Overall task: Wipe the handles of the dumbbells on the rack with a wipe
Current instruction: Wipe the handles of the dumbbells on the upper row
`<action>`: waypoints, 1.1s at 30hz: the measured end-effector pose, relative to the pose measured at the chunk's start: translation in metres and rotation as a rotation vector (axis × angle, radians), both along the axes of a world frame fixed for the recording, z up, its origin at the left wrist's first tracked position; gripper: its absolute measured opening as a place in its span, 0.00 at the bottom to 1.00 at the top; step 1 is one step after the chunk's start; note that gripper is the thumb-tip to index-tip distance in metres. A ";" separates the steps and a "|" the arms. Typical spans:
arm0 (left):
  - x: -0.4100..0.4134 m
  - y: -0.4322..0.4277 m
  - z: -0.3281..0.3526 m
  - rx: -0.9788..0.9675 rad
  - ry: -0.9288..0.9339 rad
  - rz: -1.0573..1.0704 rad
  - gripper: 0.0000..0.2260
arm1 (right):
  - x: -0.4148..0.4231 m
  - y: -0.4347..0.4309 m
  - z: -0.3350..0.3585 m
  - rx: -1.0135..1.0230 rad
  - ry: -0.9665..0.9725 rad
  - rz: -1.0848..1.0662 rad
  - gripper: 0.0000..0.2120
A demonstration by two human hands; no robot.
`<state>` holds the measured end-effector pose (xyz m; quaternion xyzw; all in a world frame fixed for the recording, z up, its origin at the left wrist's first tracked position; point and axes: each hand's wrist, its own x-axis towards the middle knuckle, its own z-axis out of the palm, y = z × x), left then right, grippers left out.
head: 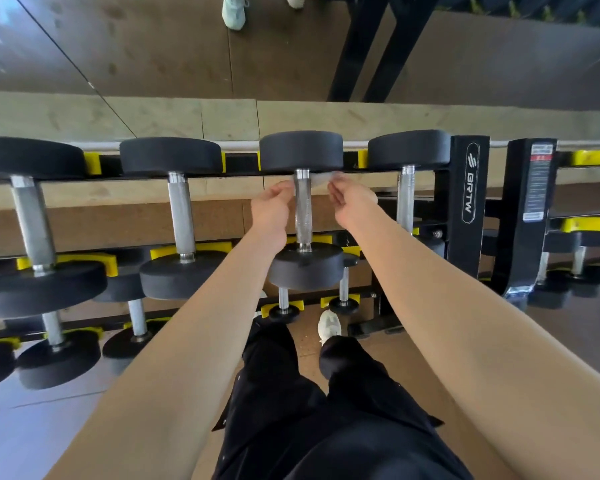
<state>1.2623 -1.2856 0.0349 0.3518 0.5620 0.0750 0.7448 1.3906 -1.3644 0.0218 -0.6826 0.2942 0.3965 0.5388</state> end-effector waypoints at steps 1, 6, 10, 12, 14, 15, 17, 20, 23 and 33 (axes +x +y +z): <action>0.003 -0.004 -0.003 0.019 -0.020 -0.006 0.05 | -0.001 -0.004 0.002 -0.024 0.006 0.005 0.05; -0.008 -0.012 0.005 0.195 -0.010 -0.015 0.05 | -0.024 -0.028 0.016 0.066 -0.127 0.207 0.08; -0.018 -0.029 0.022 0.331 -0.106 -0.184 0.07 | -0.037 -0.054 0.043 0.318 -0.082 0.279 0.13; -0.016 -0.050 0.035 0.397 -0.113 -0.293 0.05 | -0.038 -0.074 0.054 0.481 -0.008 0.384 0.18; -0.010 -0.076 0.044 0.448 -0.145 -0.400 0.03 | -0.034 -0.096 0.063 0.570 0.017 0.452 0.19; -0.006 -0.088 0.048 0.477 -0.157 -0.448 0.03 | -0.030 -0.108 0.065 0.574 0.010 0.455 0.17; 0.005 -0.109 0.054 0.522 -0.163 -0.528 0.02 | -0.017 -0.131 0.066 0.521 -0.021 0.437 0.14; 0.019 -0.137 0.057 0.479 -0.194 -0.608 0.05 | 0.010 -0.169 0.059 0.374 -0.086 0.449 0.11; 0.035 -0.158 0.046 0.491 -0.145 -0.620 0.06 | 0.045 -0.198 0.054 0.127 -0.277 0.471 0.05; 0.066 -0.205 0.005 0.742 0.292 -0.813 0.15 | 0.109 -0.175 0.023 -0.098 -0.581 0.694 0.15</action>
